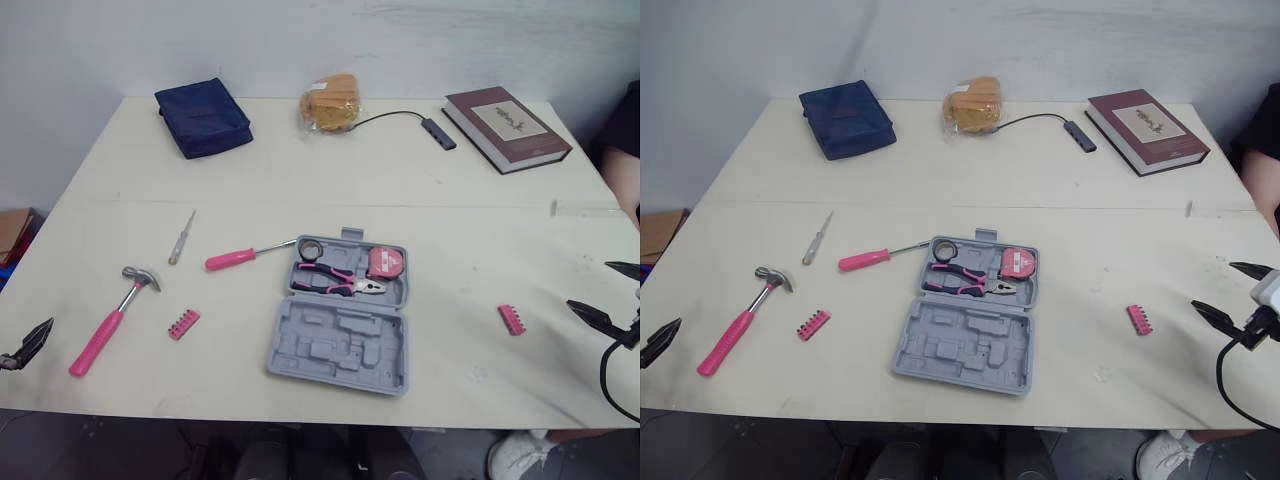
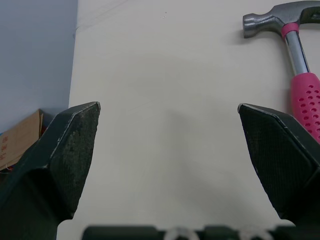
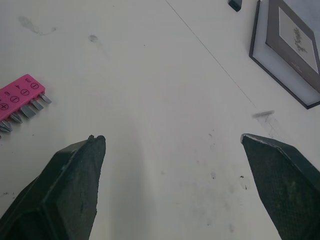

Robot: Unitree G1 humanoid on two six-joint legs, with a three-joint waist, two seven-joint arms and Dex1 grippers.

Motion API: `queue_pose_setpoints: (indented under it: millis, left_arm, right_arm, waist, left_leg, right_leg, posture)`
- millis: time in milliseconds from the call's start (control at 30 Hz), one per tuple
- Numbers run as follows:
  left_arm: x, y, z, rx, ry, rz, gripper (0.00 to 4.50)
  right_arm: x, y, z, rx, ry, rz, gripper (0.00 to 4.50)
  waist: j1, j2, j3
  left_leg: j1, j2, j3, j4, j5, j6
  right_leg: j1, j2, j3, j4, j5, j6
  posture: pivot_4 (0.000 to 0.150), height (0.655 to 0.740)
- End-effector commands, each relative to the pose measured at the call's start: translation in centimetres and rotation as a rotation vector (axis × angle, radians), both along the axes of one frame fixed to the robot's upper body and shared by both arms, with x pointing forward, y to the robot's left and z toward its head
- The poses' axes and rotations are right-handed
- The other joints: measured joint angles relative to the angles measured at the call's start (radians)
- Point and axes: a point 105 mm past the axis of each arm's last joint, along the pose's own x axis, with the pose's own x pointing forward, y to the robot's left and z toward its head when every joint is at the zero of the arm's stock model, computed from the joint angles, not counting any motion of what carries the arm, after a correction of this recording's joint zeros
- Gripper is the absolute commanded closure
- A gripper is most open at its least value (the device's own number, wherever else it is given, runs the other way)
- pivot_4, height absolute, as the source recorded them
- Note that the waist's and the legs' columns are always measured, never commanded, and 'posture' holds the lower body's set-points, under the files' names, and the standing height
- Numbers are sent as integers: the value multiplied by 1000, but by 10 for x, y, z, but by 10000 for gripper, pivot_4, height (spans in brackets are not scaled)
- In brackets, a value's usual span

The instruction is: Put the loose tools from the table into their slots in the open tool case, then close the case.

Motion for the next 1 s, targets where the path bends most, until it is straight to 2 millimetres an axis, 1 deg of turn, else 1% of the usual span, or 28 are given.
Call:
queue_pose_setpoints:
  millis: [33,100,167,233,267,300,333,400,467,533,633,700,800,833,867,900,1000]
  left_arm:
    - [9,-8,10,-7,-34,-50,466]
    - [25,-33,14,-61,-48,-169,466]
    - [33,-49,18,-77,-51,-242,466]
    - [42,-71,24,-90,-48,-328,466]
    - [48,-90,28,-112,-35,-402,466]
    - [51,-103,30,-129,-23,-451,466]
    - [54,-120,31,-142,-6,-515,466]
    - [62,-151,36,-182,8,-607,466]
    - [71,-176,39,-216,7,-663,466]
    - [78,-197,35,-205,43,-711,466]
    - [85,-229,25,-159,110,-804,8387]
    - [91,-240,17,-120,146,-835,17629]
    - [99,-252,8,-86,178,-850,31954]
    - [103,-257,2,-76,201,-848,36434]
    - [107,-266,-1,-82,206,-858,41239]
    - [109,-272,-3,-86,208,-867,43573]
    - [112,-287,-16,-72,257,-893,43573]
  right_arm:
    - [3,6,5,30,-33,31,0]
    - [6,15,8,79,-44,67,0]
    - [8,22,11,100,-46,98,0]
    - [9,36,14,130,-33,159,0]
    - [9,50,15,183,-20,204,0]
    - [9,59,15,224,-9,234,0]
    - [6,75,13,230,11,290,0]
    - [-1,103,1,229,80,371,0]
    - [-3,123,-5,252,109,407,0]
    - [-6,139,-10,243,137,457,0]
    - [-7,156,-18,247,182,505,7782]
    - [-5,162,-22,245,197,511,17884]
    - [-3,170,-30,197,220,534,33383]
    - [-1,173,-35,172,226,537,38094]
    - [3,176,-39,161,237,530,43697]
    - [6,179,-43,153,244,525,44869]
    - [8,192,-51,120,257,554,44869]
  waist:
    - [0,0,0]
    - [1,0,0]
    - [2,0,0]
    - [2,0,0]
    - [2,0,0]
    - [2,0,0]
    - [3,0,0]
    - [5,0,0]
    - [5,0,0]
    - [6,0,0]
    - [3,0,0]
    - [3,0,0]
    - [5,0,0]
    - [5,0,0]
    - [6,0,0]
    - [6,0,0]
    - [7,-1,0]
  left_leg:
    - [0,0,0,0,0,0]
    - [0,0,0,0,0,0]
    - [1,0,0,1,0,0]
    - [0,0,0,1,0,0]
    - [0,0,0,1,0,0]
    - [0,0,0,1,0,0]
    - [0,0,-1,0,0,0]
    - [0,0,-2,1,0,-1]
    - [0,0,-2,2,0,-1]
    - [0,0,-2,3,1,-1]
    - [0,-1,-2,3,1,-1]
    - [0,0,-1,3,1,-1]
    - [0,1,-1,3,1,-2]
    - [0,1,-1,3,1,-2]
    - [0,1,-1,3,1,-2]
    - [0,1,-1,4,1,-2]
    - [0,1,0,5,1,-2]
  right_leg:
    - [0,0,0,0,0,0]
    - [1,0,0,0,0,0]
    - [1,0,0,1,0,0]
    - [1,0,0,1,0,1]
    - [1,0,0,1,0,1]
    - [1,0,0,1,0,1]
    - [1,0,-1,1,0,1]
    - [1,0,-2,1,0,1]
    - [2,0,-2,1,0,1]
    - [2,0,-1,2,1,2]
    - [2,1,-1,2,1,2]
    - [2,3,0,2,1,2]
    - [1,5,0,2,1,2]
    - [1,5,0,2,1,2]
    - [1,6,0,3,1,2]
    - [1,6,0,3,1,2]
    - [1,6,1,3,1,2]
  posture:
    - [1500,7400]
    - [1500,7400]
    - [1500,7400]
    - [1500,7400]
    - [1500,7400]
    - [1500,7400]
    - [1500,7400]
    - [1500,7400]
    - [1500,7400]
    - [1500,7400]
    - [1500,7400]
    - [1500,7400]
    - [1500,7400]
    - [1500,7400]
    - [1500,7400]
    - [1500,7400]
    - [1500,7400]
